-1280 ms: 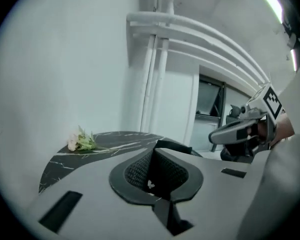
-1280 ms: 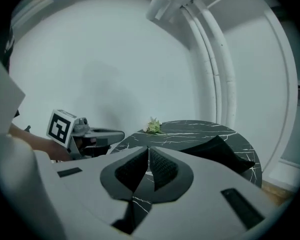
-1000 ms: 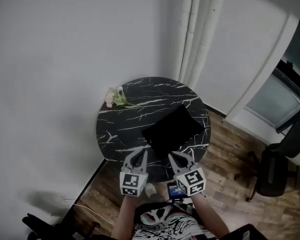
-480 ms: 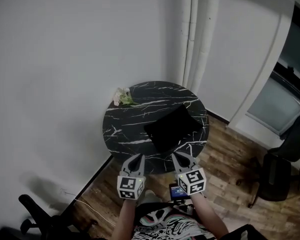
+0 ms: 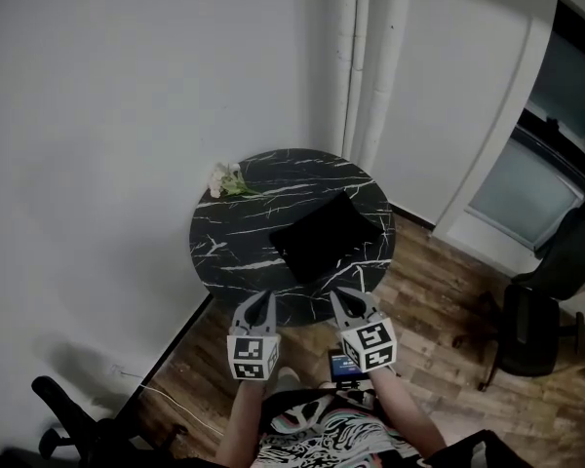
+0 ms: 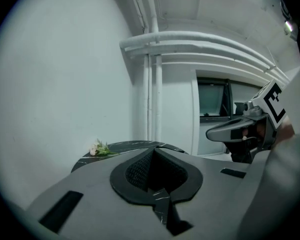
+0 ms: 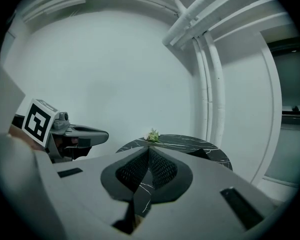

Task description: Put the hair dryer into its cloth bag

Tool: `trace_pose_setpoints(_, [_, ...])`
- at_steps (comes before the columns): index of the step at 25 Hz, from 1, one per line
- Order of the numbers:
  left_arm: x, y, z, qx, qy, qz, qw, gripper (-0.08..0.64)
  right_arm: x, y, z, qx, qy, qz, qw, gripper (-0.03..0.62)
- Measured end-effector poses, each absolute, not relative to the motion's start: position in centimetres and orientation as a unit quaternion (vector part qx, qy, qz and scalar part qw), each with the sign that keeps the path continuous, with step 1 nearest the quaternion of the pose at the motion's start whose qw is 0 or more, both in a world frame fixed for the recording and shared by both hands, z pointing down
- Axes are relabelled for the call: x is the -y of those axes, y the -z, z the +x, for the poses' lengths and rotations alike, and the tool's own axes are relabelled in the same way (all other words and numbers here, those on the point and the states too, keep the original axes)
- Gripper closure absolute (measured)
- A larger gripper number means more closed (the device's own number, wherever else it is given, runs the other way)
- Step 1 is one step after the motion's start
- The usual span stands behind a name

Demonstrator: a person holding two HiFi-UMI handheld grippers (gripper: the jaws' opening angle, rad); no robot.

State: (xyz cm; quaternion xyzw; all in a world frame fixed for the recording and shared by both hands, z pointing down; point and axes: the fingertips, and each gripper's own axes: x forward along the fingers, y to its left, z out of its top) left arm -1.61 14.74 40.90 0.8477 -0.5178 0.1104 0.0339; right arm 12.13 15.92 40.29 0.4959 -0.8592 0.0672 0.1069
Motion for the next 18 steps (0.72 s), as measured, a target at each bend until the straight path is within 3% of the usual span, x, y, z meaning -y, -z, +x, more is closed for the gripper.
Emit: trace_pose_setpoints(18, [-14.1,-40.7,-4.2,0.529,-0.116,0.840,0.026,0.545,-14.8,-40.1,10.7,0.860,-0.059,0.496,0.105,0.574])
